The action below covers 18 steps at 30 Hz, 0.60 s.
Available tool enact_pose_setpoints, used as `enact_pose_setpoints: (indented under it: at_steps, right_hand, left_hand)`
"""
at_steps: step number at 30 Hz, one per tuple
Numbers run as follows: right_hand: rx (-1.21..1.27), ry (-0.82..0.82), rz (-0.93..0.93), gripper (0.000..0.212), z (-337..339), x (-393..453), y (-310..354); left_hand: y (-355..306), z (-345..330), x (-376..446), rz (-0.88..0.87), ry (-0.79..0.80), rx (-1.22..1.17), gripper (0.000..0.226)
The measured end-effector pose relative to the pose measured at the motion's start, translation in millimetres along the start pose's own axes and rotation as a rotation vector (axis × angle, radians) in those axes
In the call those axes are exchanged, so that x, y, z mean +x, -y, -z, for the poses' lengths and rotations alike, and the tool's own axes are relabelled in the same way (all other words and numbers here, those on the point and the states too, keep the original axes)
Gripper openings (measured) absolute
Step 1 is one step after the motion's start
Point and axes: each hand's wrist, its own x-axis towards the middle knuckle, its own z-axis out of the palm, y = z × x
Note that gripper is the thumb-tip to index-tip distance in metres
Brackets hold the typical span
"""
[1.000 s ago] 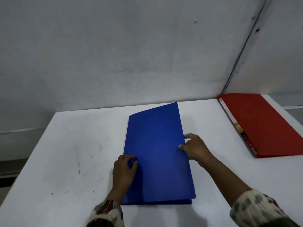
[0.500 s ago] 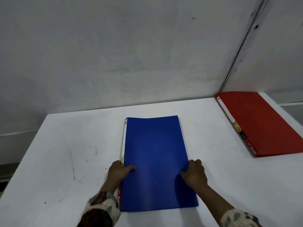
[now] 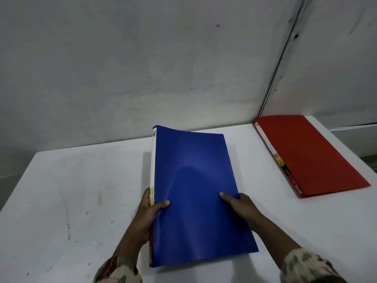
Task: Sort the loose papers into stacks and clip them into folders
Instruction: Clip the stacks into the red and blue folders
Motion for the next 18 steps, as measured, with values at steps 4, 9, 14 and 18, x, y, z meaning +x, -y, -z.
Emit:
enact_pose_setpoints:
  at_steps: [4, 9, 14, 18]
  right_hand:
    - [0.101, 0.111, 0.008, 0.032, 46.7, 12.4, 6.2]
    - [0.049, -0.004, 0.172, 0.015, 112.5, 26.6, 13.1]
    - [-0.017, -0.214, 0.315, 0.017, 183.3, 58.5, 13.0]
    - [-0.094, -0.324, 0.310, 0.021, 245.1, 84.8, 5.3]
  left_hand:
    - [2.2, -30.5, 4.4, -0.020, -0.025, -0.013, 0.051]
    - [7.7, -100.3, 14.1, -0.068, -0.054, 0.001, 0.041]
    - [10.1, -193.6, 37.3, -0.185, -0.098, 0.168, 0.036]
    - [15.7, -260.0, 54.5, -0.099, -0.077, 0.240, 0.032]
